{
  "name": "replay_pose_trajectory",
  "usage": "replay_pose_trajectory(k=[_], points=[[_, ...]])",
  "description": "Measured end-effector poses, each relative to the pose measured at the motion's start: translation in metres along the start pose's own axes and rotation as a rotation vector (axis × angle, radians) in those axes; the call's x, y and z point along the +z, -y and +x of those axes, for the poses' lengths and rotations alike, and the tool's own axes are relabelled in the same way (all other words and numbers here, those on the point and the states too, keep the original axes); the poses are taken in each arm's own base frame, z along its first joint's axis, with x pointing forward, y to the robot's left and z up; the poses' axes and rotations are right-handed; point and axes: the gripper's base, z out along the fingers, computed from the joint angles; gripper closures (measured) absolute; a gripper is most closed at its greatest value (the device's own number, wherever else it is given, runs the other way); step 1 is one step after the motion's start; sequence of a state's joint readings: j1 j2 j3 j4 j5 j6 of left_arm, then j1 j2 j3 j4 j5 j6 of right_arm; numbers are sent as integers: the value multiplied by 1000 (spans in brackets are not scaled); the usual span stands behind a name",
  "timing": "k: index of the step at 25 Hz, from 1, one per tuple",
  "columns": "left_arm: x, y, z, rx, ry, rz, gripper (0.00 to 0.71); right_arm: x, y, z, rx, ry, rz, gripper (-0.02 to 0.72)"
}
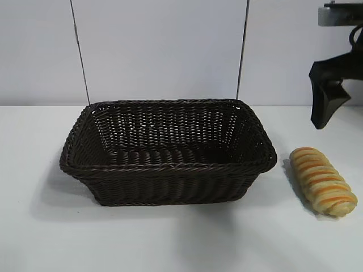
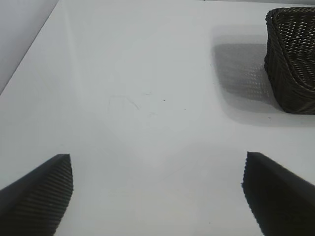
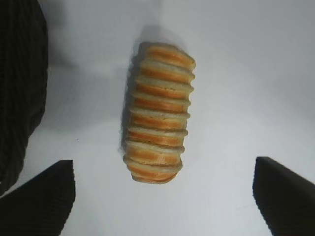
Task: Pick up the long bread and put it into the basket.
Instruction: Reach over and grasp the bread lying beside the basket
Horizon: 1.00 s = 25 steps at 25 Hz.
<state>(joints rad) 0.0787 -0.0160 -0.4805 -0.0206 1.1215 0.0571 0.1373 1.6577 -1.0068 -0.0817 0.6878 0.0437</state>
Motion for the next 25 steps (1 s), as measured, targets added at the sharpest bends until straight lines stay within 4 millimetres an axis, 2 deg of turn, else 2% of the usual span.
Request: replay_pose_trajectory(k=[9, 11, 14, 17, 19, 22, 25], points=[[0, 0, 0, 0, 0, 0, 42, 51, -3, -1, 23, -51, -3, 63], [0, 0, 0, 0, 0, 0, 42, 61, -3, 0, 38, -67, 3, 113], [0, 0, 0, 0, 0, 0, 42, 75, -2, 3, 78, -96, 29, 248], [0, 0, 0, 0, 0, 0, 42, 79, 0, 3, 125, -100, 46, 467], [0, 0, 0, 0, 0, 0, 42, 79, 0, 3, 140, -97, 51, 577], [0, 0, 0, 0, 0, 0, 42, 76, 1, 2, 133, -87, 57, 585], [0, 0, 0, 0, 0, 0, 42, 62, 3, 1, 135, -76, 66, 587]])
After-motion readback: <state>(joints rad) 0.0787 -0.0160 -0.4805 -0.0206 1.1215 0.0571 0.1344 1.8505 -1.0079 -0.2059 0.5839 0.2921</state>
